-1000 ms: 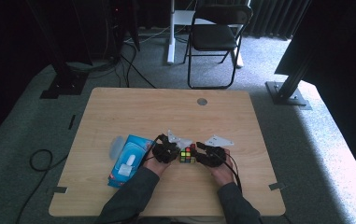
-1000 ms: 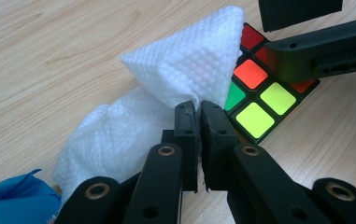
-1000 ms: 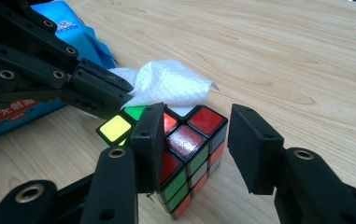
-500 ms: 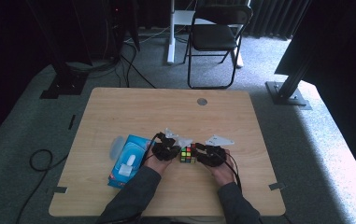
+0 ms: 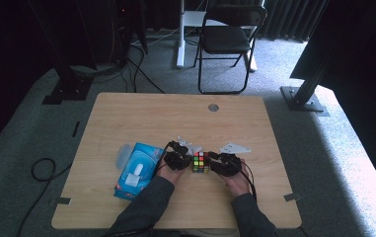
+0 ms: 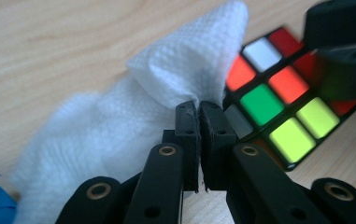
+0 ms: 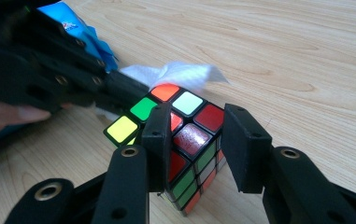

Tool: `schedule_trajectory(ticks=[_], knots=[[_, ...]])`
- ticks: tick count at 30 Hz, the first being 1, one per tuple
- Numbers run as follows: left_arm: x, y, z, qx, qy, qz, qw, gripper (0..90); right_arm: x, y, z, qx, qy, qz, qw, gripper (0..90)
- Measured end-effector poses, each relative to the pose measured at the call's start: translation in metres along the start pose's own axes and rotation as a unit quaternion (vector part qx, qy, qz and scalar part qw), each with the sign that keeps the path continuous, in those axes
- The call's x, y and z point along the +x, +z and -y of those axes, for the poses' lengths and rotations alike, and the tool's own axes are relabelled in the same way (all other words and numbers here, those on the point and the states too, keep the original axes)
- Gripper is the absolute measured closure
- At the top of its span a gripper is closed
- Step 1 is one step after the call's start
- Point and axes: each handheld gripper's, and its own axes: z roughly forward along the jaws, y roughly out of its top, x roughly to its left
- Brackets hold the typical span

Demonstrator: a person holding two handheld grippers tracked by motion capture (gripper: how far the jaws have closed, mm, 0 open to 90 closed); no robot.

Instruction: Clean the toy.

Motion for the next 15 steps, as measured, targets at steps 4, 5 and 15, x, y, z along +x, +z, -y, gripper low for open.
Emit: schedule_trajectory(ticks=[4,5,15], knots=[[-0.001,0.0108,0.0065,0.021,0.015,-0.008,0.9996,87.0,-0.0003,-0.0001,0.0002,-0.001,0.003,0.0,1.0,63.3],[-0.0007,0.0109,0.0073,0.017,0.016,-0.006,0.9997,87.0,-0.0003,-0.0001,0.0002,0.0,0.003,0.001,1.0,63.3],[0.0006,0.0074,0.0083,0.009,0.011,0.0,0.9999,86.1,-0.0009,-0.0002,0.0007,-0.001,0.009,0.0,1.0,63.3]])
